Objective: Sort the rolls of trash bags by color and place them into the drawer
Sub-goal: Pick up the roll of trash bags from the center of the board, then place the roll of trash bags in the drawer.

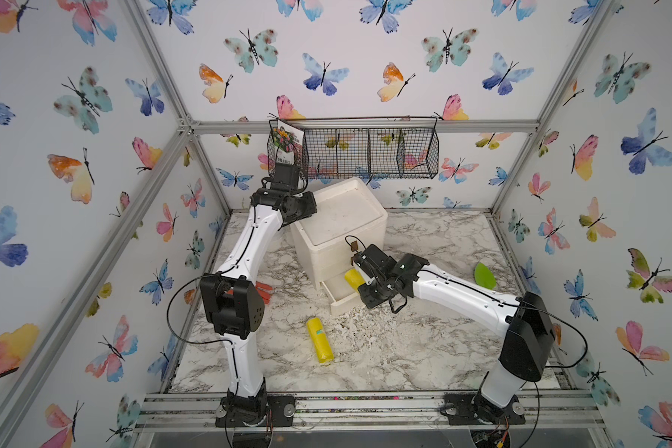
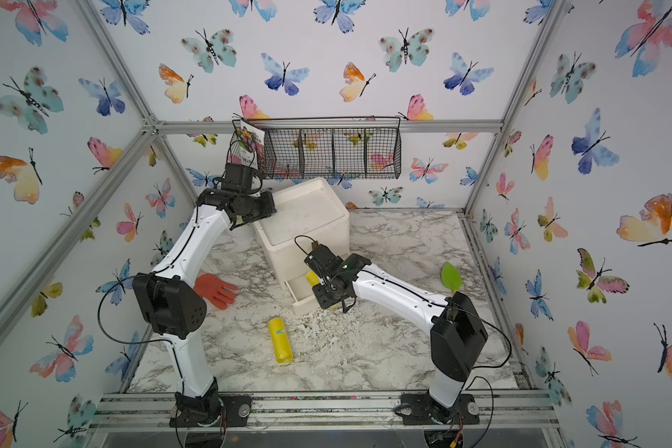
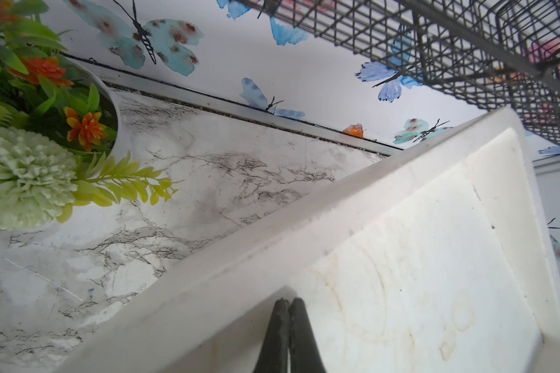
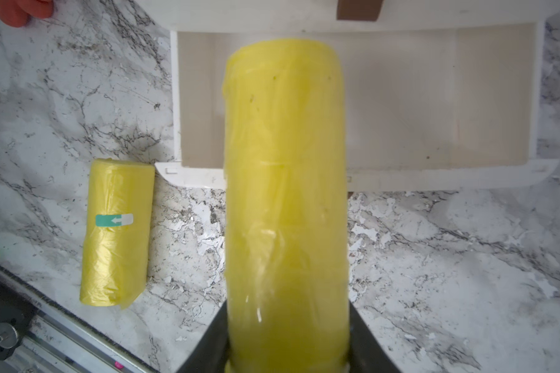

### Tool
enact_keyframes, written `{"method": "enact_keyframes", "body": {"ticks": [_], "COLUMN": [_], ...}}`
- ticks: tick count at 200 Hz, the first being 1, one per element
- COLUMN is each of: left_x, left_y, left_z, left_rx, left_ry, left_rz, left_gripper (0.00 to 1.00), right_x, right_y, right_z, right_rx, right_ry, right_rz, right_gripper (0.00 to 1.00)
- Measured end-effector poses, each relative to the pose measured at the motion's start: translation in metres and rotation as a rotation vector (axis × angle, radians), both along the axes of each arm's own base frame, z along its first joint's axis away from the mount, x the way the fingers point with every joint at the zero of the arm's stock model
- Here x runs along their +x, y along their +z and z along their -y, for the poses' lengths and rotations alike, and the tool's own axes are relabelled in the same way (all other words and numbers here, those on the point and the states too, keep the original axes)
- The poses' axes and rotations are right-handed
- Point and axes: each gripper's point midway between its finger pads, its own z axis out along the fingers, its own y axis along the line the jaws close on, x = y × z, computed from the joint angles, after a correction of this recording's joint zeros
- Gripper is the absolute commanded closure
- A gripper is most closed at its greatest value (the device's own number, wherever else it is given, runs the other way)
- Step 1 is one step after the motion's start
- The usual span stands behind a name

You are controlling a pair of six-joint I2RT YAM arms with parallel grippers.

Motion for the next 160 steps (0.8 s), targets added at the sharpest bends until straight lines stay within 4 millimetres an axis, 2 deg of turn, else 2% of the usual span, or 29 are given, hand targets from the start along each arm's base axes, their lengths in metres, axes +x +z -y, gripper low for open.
{"method": "enact_keyframes", "body": {"ticks": [54,83,117,160], "left_x": [0.000,0.000,-0.001,-0.001], "left_y": [-0.001,0.000,0.000,0.000], "left_z": [0.000,0.000,0.000,0.001], "left_rx": [0.000,-0.001,-0.003,-0.009], "left_ry": [-0.001,-0.001,-0.002,-0.008], "left_rz": [0.001,0.003,0.003,0.006], "left_gripper": [1.00,1.00,1.00,1.00], "right_x": [0.025,0.023,0.015,0.007], "right_y": [0.004,-0.006,-0.013,-0.015], "right_z": [0.013,0.027,0.040,0.037], "right_rx": [0.019,0.124,0.339,0.662], "right_ry": [-0.073,-0.190,-0.384,-0.613], "right_rz": [-0.006,-0.047,-0.101,-0.165], "right_gripper": [0.58,0.57,0.57,0.57]}}
